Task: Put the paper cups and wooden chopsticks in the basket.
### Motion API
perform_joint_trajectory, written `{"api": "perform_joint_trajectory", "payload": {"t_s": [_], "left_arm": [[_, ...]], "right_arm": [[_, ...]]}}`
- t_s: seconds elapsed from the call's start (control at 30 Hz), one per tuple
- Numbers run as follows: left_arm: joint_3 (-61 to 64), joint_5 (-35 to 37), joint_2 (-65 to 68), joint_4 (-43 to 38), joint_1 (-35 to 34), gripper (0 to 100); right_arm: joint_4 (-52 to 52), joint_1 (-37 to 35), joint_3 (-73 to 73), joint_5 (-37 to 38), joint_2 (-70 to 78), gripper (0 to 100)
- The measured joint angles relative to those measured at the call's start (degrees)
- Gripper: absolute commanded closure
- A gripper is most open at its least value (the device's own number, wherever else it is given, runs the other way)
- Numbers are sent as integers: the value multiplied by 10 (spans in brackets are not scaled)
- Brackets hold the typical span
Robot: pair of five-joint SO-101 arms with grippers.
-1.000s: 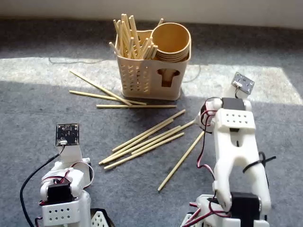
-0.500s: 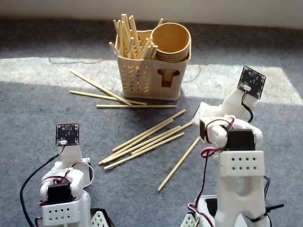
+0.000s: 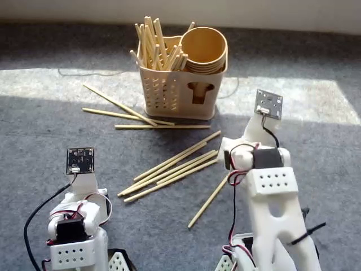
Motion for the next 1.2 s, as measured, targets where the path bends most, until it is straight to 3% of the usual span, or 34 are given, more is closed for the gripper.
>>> {"api": "perform_joint_trajectory", "payload": {"t_s": [0.5, 0.67, 0.93, 1.2], "left_arm": [[0, 0, 0, 0, 0, 993], [0, 0, 0, 0, 0, 993], [0, 0, 0, 0, 0, 993], [0, 0, 0, 0, 0, 993]], "right_arm": [[-79, 22, -43, -39, 273, 854], [-89, 24, -43, -39, 302, 973], [-91, 24, -43, -39, 280, 994], [-22, 23, -43, -39, 119, 994]]}}
